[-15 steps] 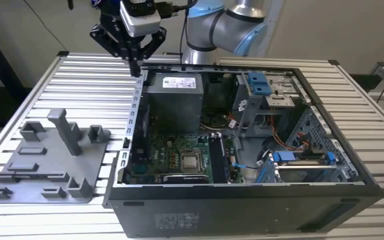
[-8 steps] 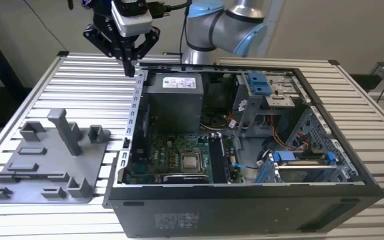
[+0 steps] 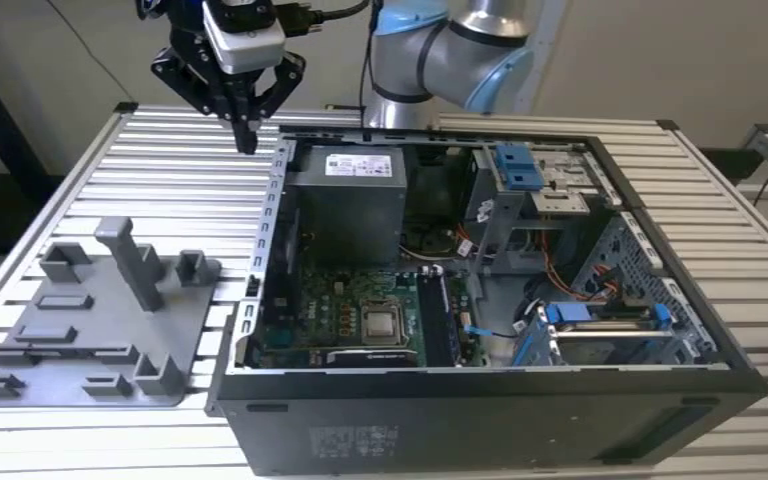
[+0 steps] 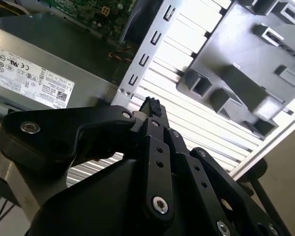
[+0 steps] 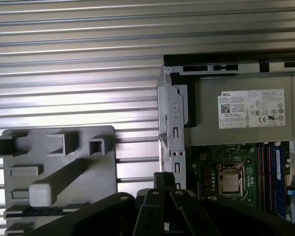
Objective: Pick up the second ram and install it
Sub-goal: 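Reach for the second ram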
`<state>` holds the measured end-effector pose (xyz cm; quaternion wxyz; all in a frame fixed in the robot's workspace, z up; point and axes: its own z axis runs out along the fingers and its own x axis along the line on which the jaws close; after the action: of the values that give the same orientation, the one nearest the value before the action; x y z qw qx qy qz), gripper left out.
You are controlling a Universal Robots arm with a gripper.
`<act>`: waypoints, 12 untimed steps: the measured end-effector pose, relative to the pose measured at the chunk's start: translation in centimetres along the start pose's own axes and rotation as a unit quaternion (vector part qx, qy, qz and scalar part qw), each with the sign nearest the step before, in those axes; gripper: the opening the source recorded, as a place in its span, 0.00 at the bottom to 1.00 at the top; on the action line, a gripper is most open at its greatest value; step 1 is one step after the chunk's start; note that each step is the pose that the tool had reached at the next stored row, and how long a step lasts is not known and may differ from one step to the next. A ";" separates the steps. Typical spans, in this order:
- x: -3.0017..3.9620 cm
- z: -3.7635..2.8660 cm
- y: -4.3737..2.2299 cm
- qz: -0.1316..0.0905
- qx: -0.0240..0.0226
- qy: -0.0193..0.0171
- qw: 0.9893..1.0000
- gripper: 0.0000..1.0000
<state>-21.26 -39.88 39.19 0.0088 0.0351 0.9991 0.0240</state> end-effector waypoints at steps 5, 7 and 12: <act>0.68 0.00 -0.05 0.000 0.000 0.000 1.000 0.11; 0.96 0.00 -0.07 0.000 0.000 0.000 1.000 0.11; 1.68 0.01 -0.12 0.000 0.000 0.000 1.000 0.11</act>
<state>-22.94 -39.88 39.15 0.0084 0.0352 0.9991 0.0240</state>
